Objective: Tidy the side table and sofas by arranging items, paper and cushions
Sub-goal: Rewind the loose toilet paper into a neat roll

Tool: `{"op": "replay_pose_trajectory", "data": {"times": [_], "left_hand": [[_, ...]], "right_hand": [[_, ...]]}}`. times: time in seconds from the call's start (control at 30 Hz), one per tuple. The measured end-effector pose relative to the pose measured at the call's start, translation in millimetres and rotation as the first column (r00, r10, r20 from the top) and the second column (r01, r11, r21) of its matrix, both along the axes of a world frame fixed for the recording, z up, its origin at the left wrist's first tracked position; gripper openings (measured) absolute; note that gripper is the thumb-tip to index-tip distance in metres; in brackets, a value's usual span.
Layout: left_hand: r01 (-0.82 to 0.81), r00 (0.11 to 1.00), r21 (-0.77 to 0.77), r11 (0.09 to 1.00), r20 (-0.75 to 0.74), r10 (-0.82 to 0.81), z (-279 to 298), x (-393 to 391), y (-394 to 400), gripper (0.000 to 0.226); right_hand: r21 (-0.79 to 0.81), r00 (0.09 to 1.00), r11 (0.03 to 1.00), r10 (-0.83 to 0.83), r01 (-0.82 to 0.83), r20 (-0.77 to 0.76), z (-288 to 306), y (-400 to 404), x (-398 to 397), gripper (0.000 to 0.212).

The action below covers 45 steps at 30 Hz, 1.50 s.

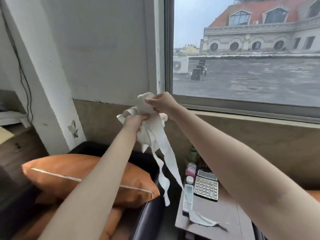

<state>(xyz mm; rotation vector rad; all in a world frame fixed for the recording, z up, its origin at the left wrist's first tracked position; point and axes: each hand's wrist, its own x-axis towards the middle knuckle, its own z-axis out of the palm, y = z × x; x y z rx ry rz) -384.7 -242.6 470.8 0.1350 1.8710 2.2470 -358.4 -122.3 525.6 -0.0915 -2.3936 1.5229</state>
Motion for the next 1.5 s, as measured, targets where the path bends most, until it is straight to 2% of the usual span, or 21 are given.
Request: {"op": "replay_pose_trajectory", "data": {"times": [0.1, 0.2, 0.27, 0.33, 0.43, 0.5, 0.6, 0.7, 0.8, 0.87, 0.93, 1.0, 1.03, 1.07, 1.1, 1.17, 1.2, 1.27, 1.37, 1.43, 1.5], "left_hand": [[0.018, 1.000, -0.015, 1.000, 0.017, -0.018, -11, -41, -27, 0.026], [0.086, 0.996, 0.019, 0.996, 0.020, -0.086, -15, -74, -47, 0.015], [0.125, 0.992, 0.036, 0.992, 0.007, -0.125, -12, -94, -58, 0.008], [0.121, 0.993, 0.042, 0.992, -0.013, -0.120, -8, -113, -71, 0.006], [0.030, 1.000, -0.016, 0.999, 0.006, -0.030, -10, -140, -98, 0.016], [-0.061, 0.998, -0.130, 0.990, 0.020, 0.064, -18, -157, -116, 0.025], [-0.142, 0.985, -0.274, 0.951, 0.059, 0.164, -37, -173, -139, 0.027], [-0.163, 0.974, -0.368, 0.915, 0.089, 0.209, -51, -187, -149, 0.027], [-0.166, 0.975, -0.422, 0.892, 0.068, 0.214, -48, -204, -150, 0.037], [-0.162, 0.977, -0.454, 0.876, 0.054, 0.209, -40, -218, -151, 0.051], [-0.130, 0.982, -0.570, 0.811, 0.037, 0.184, -33, -231, -152, 0.055], [-0.199, 0.967, -0.767, 0.610, -0.052, 0.250, -34, -238, -155, 0.055], [-0.291, 0.940, -0.778, 0.556, -0.124, 0.319, -36, -238, -155, 0.047], [-0.370, 0.917, -0.716, 0.592, -0.180, 0.355, -44, -233, -153, 0.036], [-0.359, 0.931, -0.631, 0.688, -0.189, 0.313, -51, -221, -148, 0.032], [-0.092, 0.994, -0.350, 0.932, 0.028, 0.109, -68, -186, -131, 0.033], [0.026, 0.988, -0.215, 0.976, 0.153, 0.007, -80, -169, -124, 0.030], [0.053, 0.980, -0.181, 0.982, 0.197, -0.017, -104, -153, -120, 0.026], [-0.201, 0.958, -0.092, 0.975, 0.191, 0.216, -113, -152, -126, 0.015], [-0.293, 0.937, 0.044, 0.955, 0.211, 0.278, -107, -160, -132, 0.015], [-0.296, 0.940, 0.161, 0.942, 0.227, 0.256, -99, -170, -135, 0.017]], "right_hand": [[-0.115, 0.999, 0.992, 0.044, -0.042, 0.019, -48, 4, -8, 0.030], [-0.219, 0.943, 0.964, 0.205, -0.149, 0.263, -90, 1, -29, 0.047], [-0.202, 0.867, 0.950, 0.302, -0.239, 0.396, -103, -9, -47, 0.037], [-0.175, 0.823, 0.937, 0.349, -0.302, 0.448, -105, -20, -65, 0.015], [-0.205, 0.862, 0.941, 0.332, -0.271, 0.384, -99, -34, -89, 0.006], [-0.259, 0.884, 0.934, 0.326, -0.246, 0.335, -90, -44, -99, 0.005], [-0.310, 0.852, 0.903, 0.398, -0.298, 0.340, -84, -60, -111, 0.011], [-0.353, 0.840, 0.879, 0.435, -0.320, 0.324, -86, -72, -127, 0.014], [-0.394, 0.890, 0.889, 0.359, -0.235, 0.280, -87, -82, -144, 0.007], [-0.430, 0.918, 0.886, 0.302, -0.172, 0.256, -86, -86, -155, 0.012], [-0.479, 0.937, 0.869, 0.262, -0.124, 0.233, -86, -89, -167, 0.021], [-0.551, 0.950, 0.832, 0.225, -0.072, 0.215, -84, -91, -182, 0.023], [-0.585, 0.954, 0.809, 0.217, -0.056, 0.209, -83, -92, -190, 0.024], [-0.617, 0.952, 0.785, 0.229, -0.058, 0.202, -82, -95, -197, 0.025], [-0.646, 0.948, 0.761, 0.248, -0.065, 0.198, -82, -99, -204, 0.027], [-0.664, 0.941, 0.745, 0.262, -0.058, 0.212, -85, -108, -218, 0.030], [-0.658, 0.937, 0.751, 0.262, -0.050, 0.229, -87, -114, -224, 0.032], [-0.638, 0.931, 0.768, 0.268, -0.050, 0.250, -91, -128, -232, 0.037], [-0.641, 0.926, 0.758, 0.319, -0.122, 0.202, -104, -143, -224, 0.038], [-0.516, 0.887, 0.818, 0.409, -0.253, 0.213, -119, -136, -202, 0.026], [-0.363, 0.787, 0.825, 0.542, -0.433, 0.294, -145, -119, -176, 0.015]]}}
